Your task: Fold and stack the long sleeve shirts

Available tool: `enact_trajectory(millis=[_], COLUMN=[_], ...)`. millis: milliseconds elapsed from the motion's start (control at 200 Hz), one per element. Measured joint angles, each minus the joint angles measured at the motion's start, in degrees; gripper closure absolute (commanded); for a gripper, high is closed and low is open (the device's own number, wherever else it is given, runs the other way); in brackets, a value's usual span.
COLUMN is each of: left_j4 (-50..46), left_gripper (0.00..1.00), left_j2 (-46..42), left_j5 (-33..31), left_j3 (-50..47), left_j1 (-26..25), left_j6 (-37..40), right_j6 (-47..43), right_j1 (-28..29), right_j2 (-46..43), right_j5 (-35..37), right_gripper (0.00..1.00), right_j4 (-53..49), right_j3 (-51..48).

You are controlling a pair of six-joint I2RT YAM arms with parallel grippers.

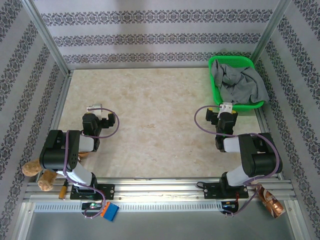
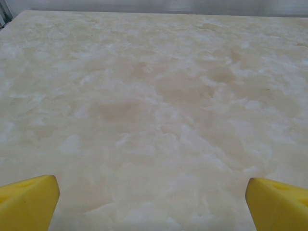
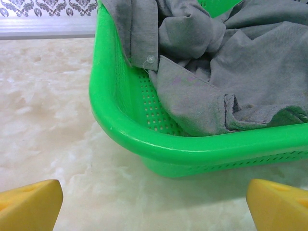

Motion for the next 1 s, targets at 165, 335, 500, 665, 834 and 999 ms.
enact_trajectory(millis=[165,335,500,665,834,999], left_j4=[-10.7,-25.7,-42.2,-57.3,-69.0,-75.3], left_gripper=[0.0,0.0,0.0,0.0,0.01,0.0], left_j2=[-9.5,-25.8,-36.8,-40.2,-31.2,-18.8], left_j5=[0.7,1.7,3.1,8.5,9.9,9.4], left_j3=[1.4,7.4,10.7,17.4,33.8,49.4], left_j1=[0.0,-0.4,-1.0,-2.1,-12.0,-24.9], left_j6=[-0.3,-5.1,-12.9,-18.9,-19.8,-19.1], right_j6=[-2.6,-3.2,0.9,9.4,16.7,18.1], right_j1=[5.0,13.6,19.2,18.3,7.8,-3.2], right_j2=[-6.2,-23.4,-35.6,-38.4,-28.2,-12.1], right_j5=[2.6,5.4,6.3,4.5,-3.8,-9.3], right_gripper=[0.02,0.02,0.02,0.02,0.02,0.02], right_j4=[-4.5,-19.9,-39.3,-58.9,-74.2,-84.1], right_j3=[0.0,2.3,7.9,17.7,35.2,53.4])
